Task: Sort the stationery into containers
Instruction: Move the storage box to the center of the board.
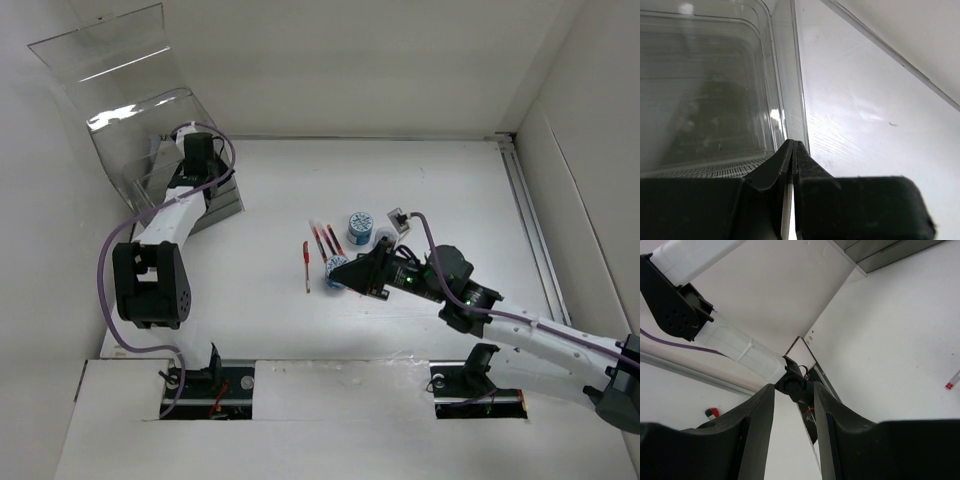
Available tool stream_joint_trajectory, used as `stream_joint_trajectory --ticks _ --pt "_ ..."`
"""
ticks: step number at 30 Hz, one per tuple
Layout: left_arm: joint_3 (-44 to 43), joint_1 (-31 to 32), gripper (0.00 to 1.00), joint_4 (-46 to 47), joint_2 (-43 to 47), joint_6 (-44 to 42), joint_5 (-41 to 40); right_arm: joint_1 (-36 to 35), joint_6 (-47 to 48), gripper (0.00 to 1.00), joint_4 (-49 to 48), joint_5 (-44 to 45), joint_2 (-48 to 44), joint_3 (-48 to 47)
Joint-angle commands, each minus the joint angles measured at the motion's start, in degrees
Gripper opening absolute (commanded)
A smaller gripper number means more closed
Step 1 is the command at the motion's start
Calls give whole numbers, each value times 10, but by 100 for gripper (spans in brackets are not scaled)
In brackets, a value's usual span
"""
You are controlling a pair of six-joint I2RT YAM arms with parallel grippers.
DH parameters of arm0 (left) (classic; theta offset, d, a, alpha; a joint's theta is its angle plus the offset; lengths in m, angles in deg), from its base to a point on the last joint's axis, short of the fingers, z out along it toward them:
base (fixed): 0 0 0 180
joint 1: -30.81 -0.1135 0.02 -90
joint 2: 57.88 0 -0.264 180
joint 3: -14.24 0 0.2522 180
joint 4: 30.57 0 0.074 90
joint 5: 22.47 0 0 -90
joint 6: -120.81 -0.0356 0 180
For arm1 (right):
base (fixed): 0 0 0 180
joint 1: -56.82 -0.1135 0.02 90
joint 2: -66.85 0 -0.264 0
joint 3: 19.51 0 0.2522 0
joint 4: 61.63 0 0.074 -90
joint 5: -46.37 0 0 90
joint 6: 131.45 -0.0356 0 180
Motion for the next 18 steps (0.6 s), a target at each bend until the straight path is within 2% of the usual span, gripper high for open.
stream_joint_trajectory --ticks 1,10,18 --pt "21 35 0 -27 35 32 49 -1 9 43 -2 15 -17 -4" --pt "32 120 0 -11 69 80 54 -1 20 43 16 31 -34 -9" --pt "-27 185 0 5 37 108 46 -1 25 45 31 49 -51 -9"
